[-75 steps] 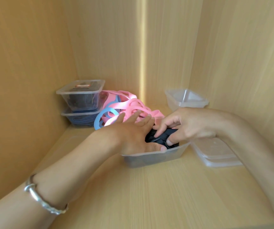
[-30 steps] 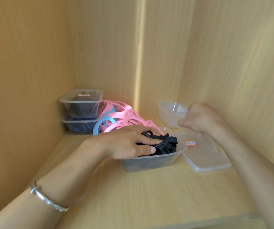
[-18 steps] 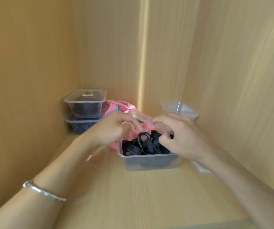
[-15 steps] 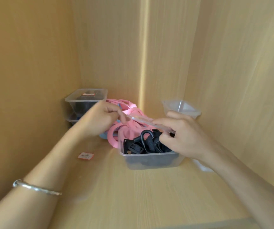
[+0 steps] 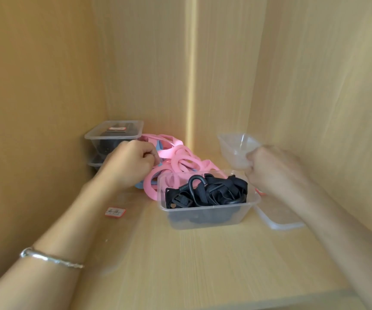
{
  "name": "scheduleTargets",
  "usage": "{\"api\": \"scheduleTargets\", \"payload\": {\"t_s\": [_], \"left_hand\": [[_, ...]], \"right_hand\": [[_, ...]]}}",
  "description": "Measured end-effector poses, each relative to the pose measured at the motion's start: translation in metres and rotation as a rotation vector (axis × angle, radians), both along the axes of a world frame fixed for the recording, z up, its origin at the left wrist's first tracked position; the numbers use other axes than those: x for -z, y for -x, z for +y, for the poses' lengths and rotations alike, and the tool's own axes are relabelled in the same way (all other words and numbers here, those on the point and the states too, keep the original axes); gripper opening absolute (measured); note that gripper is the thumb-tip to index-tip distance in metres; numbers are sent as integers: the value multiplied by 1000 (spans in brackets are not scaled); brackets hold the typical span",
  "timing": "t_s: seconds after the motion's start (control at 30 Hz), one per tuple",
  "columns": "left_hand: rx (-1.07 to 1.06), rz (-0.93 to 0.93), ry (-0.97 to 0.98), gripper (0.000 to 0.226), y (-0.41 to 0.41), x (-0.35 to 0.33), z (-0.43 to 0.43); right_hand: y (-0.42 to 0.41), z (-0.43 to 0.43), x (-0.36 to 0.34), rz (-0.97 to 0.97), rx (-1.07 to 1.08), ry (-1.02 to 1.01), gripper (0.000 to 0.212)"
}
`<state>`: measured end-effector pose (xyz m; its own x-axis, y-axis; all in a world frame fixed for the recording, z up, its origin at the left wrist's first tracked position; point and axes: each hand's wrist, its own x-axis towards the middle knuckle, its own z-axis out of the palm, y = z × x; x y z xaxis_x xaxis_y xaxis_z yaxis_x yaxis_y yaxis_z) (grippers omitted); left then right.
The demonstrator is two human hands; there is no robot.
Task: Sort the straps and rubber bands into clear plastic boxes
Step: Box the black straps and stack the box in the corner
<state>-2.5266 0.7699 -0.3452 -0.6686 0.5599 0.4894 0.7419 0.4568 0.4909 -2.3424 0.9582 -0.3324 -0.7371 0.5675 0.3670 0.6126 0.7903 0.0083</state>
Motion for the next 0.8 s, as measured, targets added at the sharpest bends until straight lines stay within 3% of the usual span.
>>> {"api": "scheduleTargets", "payload": {"t_s": [0.1, 0.17, 0.27, 0.33, 0.43, 0.47, 0.57, 0.67, 0.73, 0.8], "left_hand": [[-221, -50, 243, 9, 6, -1, -5], [-287, -165, 479, 22, 0, -5, -14], [-249, -347, 753, 41, -20, -11, -27], [-251, -512, 876, 69, -26, -14, -30], [-319, -510, 983, 62, -17, -10, -29], [-340, -455, 992, 51, -14, -10, -30], [-380, -431, 948, 50, -4, -8, -35], [-376, -380, 867, 33, -1, -14, -43], [-353, -311, 663, 17, 9, -17, -48], [-276, -321, 338, 24, 19, -23, -52]], "right_hand": [[4, 18, 12, -41, 1, 279, 38], [3, 24, 12, -2, -40, 343, 47], [3, 23, 6, 143, -107, 322, 44], [5, 18, 3, 200, -167, 349, 37], [11, 11, 5, 159, -224, 426, 32], [13, 10, 7, 153, -239, 427, 32], [15, 11, 12, 185, -256, 421, 30], [15, 14, 15, 189, -249, 434, 32], [15, 17, 17, 184, -251, 452, 33], [16, 19, 18, 181, -266, 491, 29]]}}
